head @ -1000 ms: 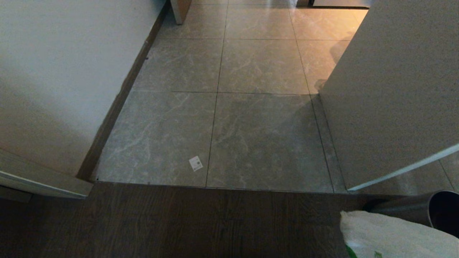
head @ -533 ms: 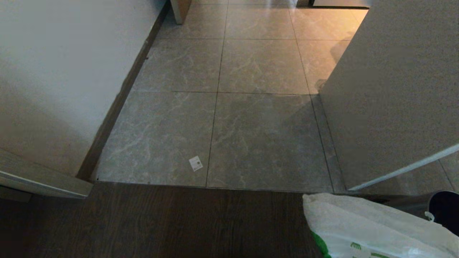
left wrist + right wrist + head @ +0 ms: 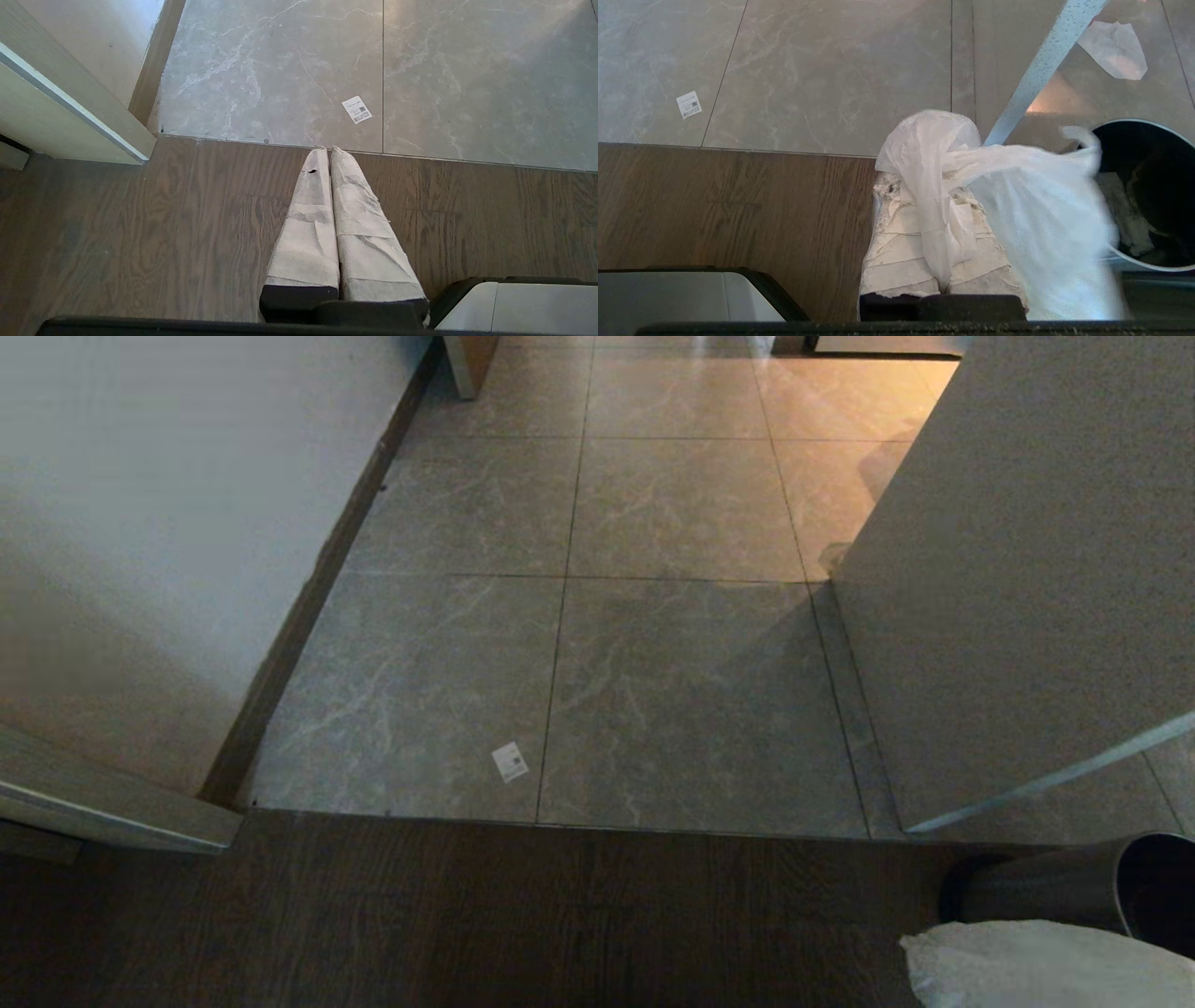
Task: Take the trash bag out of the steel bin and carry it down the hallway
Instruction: Put the trash bag at the door
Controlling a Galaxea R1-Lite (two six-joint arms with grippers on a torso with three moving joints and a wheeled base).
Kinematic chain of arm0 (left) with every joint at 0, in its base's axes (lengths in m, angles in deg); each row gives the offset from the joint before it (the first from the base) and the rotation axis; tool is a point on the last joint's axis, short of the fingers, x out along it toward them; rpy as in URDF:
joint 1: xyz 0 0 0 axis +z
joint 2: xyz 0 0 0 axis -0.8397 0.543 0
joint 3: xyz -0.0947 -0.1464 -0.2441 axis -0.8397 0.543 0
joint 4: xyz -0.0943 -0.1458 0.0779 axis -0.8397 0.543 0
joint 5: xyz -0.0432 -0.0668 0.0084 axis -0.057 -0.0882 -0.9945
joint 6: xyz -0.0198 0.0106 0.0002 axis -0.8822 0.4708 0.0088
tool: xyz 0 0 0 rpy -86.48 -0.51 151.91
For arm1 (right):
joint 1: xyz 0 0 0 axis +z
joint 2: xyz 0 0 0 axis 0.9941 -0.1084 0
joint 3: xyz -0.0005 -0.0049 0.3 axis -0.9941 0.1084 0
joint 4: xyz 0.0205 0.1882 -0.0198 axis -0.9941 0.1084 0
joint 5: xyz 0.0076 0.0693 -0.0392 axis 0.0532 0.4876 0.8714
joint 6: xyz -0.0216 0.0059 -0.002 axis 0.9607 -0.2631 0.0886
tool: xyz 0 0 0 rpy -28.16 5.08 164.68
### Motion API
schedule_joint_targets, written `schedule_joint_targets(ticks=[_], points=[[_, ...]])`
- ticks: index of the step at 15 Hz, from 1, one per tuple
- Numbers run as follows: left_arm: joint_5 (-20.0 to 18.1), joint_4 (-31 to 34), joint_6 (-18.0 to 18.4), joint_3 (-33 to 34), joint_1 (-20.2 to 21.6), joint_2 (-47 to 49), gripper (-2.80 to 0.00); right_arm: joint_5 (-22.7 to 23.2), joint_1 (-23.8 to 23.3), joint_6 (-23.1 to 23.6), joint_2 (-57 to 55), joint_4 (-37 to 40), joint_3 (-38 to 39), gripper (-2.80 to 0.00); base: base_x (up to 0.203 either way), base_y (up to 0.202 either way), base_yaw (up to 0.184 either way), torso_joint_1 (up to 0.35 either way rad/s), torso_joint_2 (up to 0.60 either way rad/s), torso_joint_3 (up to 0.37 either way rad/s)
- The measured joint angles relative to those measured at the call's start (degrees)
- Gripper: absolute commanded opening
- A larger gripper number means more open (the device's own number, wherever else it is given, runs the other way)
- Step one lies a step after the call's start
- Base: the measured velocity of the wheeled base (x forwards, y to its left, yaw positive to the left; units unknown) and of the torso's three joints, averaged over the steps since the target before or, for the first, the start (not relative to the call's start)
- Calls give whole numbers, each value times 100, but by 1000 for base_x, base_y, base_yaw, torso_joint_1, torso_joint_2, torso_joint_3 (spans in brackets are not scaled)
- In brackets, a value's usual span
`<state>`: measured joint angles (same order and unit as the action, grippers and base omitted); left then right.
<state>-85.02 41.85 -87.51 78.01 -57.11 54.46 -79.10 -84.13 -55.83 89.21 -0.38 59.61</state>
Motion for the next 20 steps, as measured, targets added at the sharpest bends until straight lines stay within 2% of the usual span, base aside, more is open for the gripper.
schedule_joint_targets(ticks=[20], points=[[0, -9, 10, 0, 0, 0, -280, 1, 0, 0, -5, 5, 0, -280, 0, 0, 0, 0, 0, 0]])
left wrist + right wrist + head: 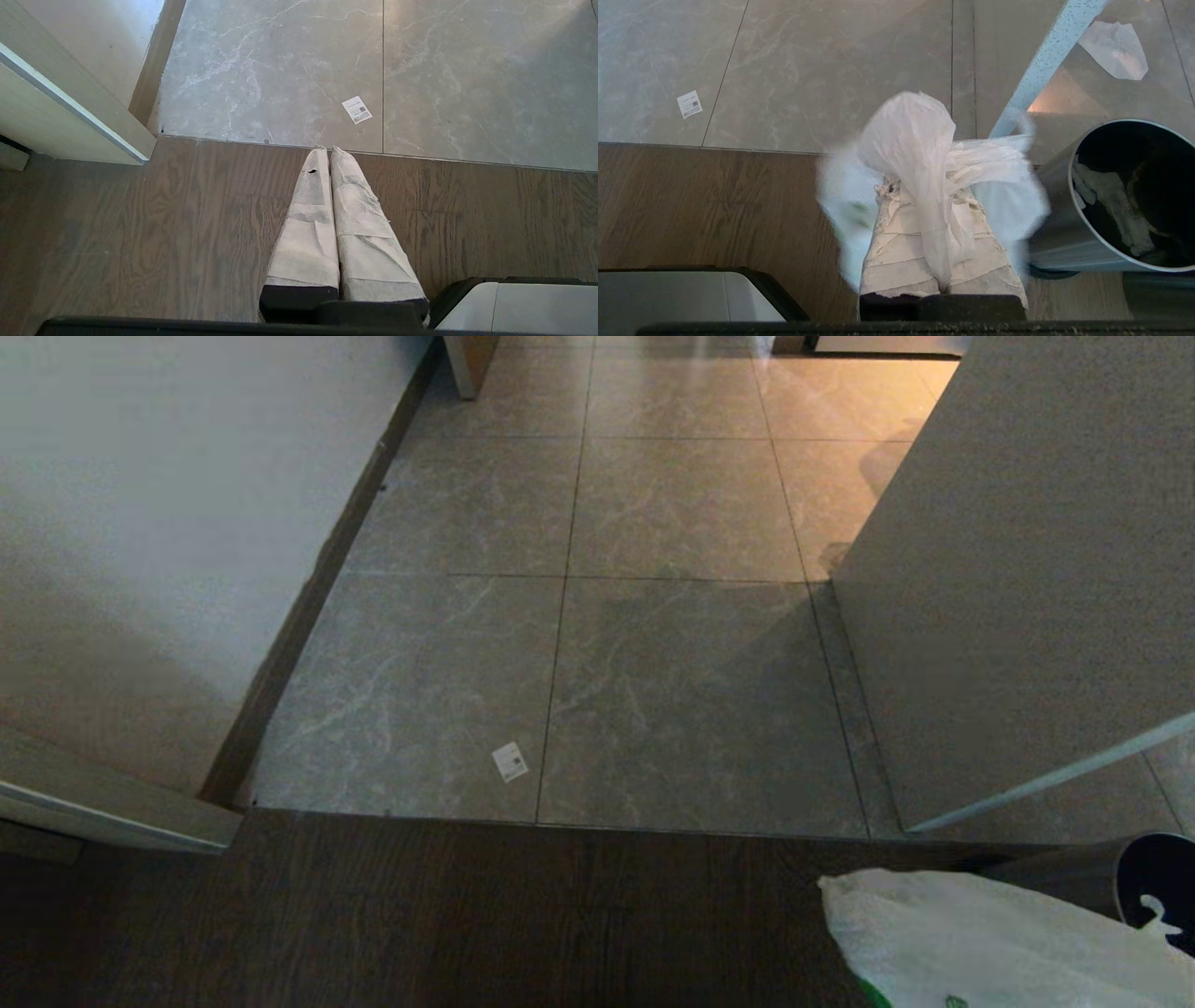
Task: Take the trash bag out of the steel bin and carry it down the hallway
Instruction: Put the trash bag at the door
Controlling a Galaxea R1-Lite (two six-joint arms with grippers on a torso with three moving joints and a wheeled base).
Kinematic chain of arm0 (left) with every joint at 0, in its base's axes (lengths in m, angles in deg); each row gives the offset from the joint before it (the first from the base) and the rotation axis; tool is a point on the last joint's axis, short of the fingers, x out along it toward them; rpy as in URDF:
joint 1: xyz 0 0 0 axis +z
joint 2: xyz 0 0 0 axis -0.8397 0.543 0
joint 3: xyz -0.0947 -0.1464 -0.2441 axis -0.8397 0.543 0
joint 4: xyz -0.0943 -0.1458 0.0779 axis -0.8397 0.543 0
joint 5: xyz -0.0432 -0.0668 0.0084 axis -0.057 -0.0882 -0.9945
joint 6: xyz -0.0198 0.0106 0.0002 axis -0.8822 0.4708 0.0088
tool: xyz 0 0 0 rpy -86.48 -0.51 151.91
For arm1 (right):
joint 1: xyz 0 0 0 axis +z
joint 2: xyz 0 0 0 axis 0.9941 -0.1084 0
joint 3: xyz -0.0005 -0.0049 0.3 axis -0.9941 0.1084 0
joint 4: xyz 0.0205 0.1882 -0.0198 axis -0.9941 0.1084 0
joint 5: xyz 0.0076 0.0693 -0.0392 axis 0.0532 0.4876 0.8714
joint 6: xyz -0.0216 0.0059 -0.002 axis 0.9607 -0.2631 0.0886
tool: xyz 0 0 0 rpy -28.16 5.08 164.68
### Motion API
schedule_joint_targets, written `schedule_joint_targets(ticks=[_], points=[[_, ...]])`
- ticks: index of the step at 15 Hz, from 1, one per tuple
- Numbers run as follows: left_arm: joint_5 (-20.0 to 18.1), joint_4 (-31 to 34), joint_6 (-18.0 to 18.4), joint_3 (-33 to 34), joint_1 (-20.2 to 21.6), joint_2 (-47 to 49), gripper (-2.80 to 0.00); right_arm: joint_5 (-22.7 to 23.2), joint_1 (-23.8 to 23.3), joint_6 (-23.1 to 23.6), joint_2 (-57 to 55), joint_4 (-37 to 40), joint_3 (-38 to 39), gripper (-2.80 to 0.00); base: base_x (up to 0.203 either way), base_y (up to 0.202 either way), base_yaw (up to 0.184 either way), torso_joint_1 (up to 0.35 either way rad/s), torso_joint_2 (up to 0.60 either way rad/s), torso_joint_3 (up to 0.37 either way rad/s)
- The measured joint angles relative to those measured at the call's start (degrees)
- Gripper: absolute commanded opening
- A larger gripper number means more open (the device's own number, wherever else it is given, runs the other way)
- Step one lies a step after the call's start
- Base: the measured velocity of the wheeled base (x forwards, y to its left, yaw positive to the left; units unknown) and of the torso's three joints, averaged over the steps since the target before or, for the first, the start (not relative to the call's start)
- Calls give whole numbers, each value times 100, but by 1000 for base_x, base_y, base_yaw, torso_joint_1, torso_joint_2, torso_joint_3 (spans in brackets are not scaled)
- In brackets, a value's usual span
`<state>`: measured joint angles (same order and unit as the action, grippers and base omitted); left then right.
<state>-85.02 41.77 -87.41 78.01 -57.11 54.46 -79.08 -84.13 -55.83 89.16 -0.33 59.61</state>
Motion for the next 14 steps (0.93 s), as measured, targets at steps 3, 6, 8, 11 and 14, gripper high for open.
schedule_joint_targets(ticks=[3, 6, 8, 11, 14], points=[[0, -2, 6, 0, 0, 0, -280, 0, 2, 0, 0, -2, 2, -280, 0, 0, 0, 1, 1, 12], [0, 0, 9, 0, 0, 0, -280, 0, 0, 2, -1, -2, 2, -280, 0, 0, 0, 2, 2, 176], [0, -2, 6, 0, 0, 0, -280, 0, 0, 0, -1, -2, 2, -280, 0, 0, 0, 2, -1, 197], [-6, -2, -2, 0, 0, 0, -280, 0, 2, 0, -1, 0, 2, -280, 0, 0, 0, 2, 3, 199], [-7, 1, -6, 0, 0, 0, -280, 0, 2, 0, -1, -2, 2, -280, 0, 0, 0, 1, 1, 202]])
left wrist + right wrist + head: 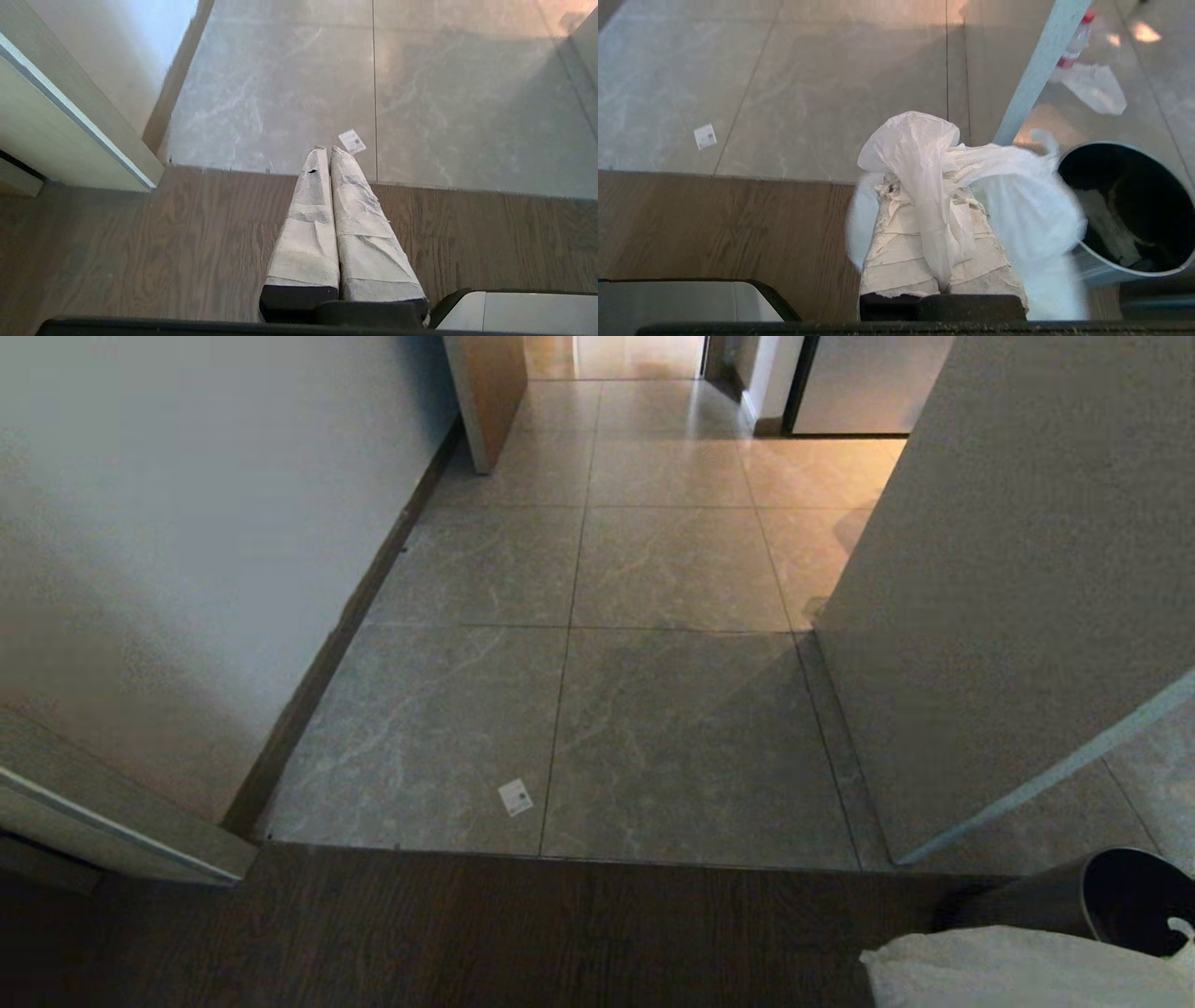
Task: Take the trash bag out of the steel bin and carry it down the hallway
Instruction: Put the trash bag at the door
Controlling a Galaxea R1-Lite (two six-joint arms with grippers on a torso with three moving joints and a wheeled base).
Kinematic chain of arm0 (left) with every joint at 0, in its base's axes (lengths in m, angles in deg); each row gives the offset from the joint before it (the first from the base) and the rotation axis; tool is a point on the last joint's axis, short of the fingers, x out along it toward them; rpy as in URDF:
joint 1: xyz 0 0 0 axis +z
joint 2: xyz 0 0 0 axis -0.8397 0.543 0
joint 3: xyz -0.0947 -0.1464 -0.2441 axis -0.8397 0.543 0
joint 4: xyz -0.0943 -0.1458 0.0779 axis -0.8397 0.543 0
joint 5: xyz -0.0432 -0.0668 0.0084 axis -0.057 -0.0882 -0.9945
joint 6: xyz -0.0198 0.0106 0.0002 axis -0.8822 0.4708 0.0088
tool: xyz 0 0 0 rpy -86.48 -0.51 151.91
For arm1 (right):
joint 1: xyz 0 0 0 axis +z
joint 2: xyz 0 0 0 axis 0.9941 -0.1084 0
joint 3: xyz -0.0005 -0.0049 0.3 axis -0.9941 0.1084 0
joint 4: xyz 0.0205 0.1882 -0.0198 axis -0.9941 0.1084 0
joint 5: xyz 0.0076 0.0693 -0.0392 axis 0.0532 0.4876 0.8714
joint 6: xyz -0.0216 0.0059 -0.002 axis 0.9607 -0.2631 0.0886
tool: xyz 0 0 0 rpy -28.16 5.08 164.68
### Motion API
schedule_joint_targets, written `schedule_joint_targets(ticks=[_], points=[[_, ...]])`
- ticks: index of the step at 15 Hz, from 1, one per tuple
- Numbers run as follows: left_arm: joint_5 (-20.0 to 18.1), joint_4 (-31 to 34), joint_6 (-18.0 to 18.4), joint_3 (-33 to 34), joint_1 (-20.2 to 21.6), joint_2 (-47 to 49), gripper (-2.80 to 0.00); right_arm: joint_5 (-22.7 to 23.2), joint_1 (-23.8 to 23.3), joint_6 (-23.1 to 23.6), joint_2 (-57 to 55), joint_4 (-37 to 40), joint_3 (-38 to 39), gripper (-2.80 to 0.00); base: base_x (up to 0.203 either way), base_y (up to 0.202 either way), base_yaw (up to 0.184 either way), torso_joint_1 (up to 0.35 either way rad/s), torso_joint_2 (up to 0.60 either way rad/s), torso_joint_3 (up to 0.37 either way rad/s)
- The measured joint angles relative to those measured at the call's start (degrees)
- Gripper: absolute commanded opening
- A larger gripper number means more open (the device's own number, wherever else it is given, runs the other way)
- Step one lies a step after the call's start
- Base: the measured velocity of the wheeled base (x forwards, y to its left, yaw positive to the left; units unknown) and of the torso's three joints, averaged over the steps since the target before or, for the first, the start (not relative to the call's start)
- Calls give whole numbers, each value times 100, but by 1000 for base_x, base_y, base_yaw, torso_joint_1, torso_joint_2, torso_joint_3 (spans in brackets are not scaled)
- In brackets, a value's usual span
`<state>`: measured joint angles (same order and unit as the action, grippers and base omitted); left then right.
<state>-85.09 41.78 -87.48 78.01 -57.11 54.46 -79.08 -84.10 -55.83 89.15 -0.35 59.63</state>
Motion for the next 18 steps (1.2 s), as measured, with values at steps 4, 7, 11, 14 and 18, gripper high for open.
schedule_joint_targets(ticks=[4, 7, 11, 14, 18], points=[[2, 7, -11, 0, 0, 0, -280, 0, 0, 0, 0, 2, -2, -280, 0, 0, 0, 4, -1, 202], [-1, 3, -8, 0, 0, 0, -280, 1, 0, 0, 0, -1, 1, -280, 0, 0, 0, 2, 2, 204], [0, 5, -11, 0, 0, 0, -280, 0, -2, 2, -2, -1, 1, -280, 0, 0, 0, 1, -2, 201], [1, 5, -9, 0, 0, 0, -280, 0, -2, 0, -2, 0, -2, -280, 0, 0, 0, 2, 7, 203], [-3, 5, -13, 0, 0, 0, -280, 0, -2, 0, -2, 2, -2, -280, 0, 0, 0, 4, 0, 198]])
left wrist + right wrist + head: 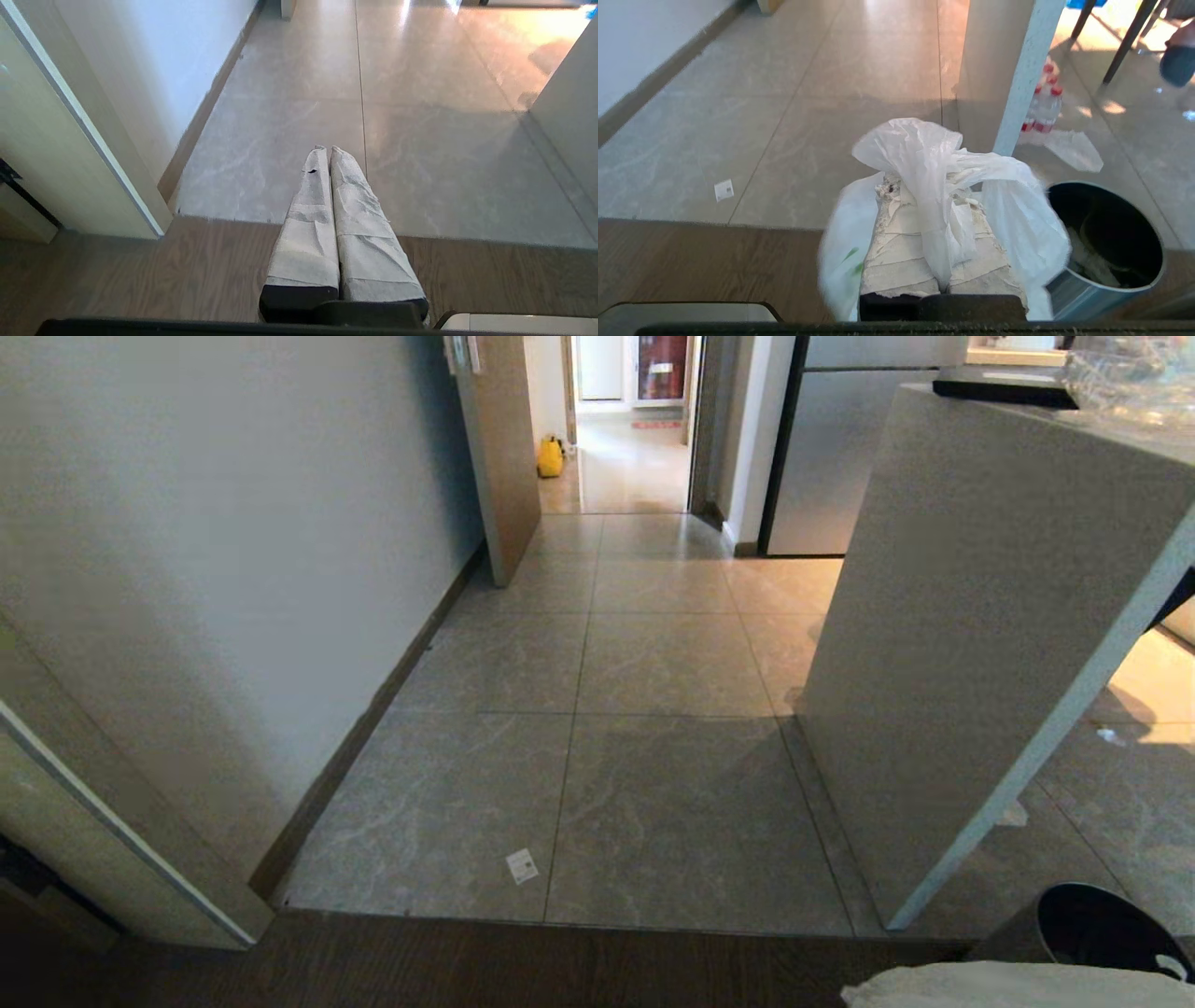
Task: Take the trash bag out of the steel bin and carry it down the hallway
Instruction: Put the trash bag at the door
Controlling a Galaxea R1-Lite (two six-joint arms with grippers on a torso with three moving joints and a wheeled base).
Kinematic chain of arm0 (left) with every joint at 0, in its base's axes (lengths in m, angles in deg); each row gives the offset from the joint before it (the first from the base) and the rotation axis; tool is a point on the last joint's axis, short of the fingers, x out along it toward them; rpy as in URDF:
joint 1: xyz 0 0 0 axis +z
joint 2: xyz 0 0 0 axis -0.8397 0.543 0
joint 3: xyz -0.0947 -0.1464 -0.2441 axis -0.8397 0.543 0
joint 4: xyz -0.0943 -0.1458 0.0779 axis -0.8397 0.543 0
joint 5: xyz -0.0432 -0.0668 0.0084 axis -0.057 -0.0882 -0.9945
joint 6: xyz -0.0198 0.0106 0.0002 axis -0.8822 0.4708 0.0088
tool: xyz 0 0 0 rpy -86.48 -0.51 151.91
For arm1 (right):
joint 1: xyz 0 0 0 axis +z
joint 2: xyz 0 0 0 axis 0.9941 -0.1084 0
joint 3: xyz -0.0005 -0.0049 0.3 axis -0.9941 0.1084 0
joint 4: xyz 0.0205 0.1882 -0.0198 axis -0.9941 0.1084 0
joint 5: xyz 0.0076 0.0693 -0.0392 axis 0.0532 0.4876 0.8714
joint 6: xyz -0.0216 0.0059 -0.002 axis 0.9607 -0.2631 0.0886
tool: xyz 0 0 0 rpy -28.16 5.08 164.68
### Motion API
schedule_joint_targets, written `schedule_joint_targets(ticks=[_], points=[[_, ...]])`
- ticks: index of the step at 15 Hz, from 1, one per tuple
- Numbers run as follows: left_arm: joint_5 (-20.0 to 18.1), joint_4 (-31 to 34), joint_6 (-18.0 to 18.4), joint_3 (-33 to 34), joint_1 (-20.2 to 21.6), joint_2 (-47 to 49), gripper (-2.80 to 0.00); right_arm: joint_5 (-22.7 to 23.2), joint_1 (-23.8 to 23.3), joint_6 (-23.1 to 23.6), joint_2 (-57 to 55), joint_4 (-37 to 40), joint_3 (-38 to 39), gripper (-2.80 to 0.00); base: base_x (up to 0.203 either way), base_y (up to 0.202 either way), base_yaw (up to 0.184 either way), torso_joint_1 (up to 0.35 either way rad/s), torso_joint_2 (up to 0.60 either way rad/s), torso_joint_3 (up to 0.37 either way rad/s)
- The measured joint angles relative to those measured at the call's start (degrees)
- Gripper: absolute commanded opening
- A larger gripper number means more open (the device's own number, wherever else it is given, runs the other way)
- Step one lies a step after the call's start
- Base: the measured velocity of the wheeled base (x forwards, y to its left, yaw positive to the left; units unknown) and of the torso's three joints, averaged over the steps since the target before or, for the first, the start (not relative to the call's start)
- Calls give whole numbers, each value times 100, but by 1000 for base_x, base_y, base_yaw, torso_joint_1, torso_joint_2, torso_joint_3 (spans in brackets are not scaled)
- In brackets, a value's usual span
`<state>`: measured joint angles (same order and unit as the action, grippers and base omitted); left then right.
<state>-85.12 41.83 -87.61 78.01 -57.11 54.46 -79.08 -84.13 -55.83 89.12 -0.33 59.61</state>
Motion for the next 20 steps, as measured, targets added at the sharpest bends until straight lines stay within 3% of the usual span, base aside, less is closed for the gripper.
schedule_joint_targets(ticks=[20], points=[[8, -6, 20, 0, 0, 0, -280, -2, 0, 0, 0, -2, 0, -280, 0, 0, 0, 0, 0, 10]])
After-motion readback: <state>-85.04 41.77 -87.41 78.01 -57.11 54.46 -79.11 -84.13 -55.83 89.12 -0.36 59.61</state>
